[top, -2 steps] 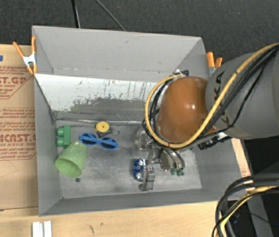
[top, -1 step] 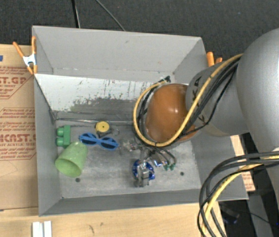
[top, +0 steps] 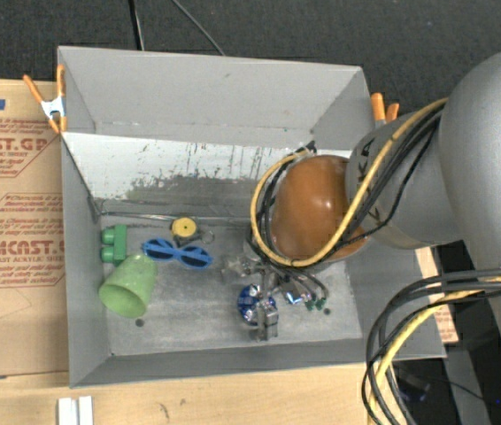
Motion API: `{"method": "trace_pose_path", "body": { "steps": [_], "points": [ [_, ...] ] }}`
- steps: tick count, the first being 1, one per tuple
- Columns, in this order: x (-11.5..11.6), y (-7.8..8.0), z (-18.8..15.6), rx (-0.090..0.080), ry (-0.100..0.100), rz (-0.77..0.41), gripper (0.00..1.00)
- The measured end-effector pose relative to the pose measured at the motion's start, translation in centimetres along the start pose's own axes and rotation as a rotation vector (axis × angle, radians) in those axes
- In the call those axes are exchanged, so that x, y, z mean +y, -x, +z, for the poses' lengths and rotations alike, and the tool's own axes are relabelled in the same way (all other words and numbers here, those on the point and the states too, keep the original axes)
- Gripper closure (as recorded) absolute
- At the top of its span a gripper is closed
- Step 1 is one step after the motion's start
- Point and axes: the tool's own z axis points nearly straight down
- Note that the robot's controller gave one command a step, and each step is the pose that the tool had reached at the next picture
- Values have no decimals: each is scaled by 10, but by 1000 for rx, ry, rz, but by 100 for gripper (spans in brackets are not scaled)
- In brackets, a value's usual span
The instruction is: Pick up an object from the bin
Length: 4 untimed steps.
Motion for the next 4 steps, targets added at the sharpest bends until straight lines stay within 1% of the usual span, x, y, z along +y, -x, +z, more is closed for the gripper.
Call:
{"method": "trace_pose_path", "body": {
  "steps": [1, 2, 3, 4],
  "points": [
    [0, 0, 0, -1, 1, 0, 100],
    [0, 0, 0, -1, 1, 0, 0],
    [-12, 44, -26, -5, -1, -160, 0],
    [60, 56, 4, -2, 3, -136, 0]
  ]
}}
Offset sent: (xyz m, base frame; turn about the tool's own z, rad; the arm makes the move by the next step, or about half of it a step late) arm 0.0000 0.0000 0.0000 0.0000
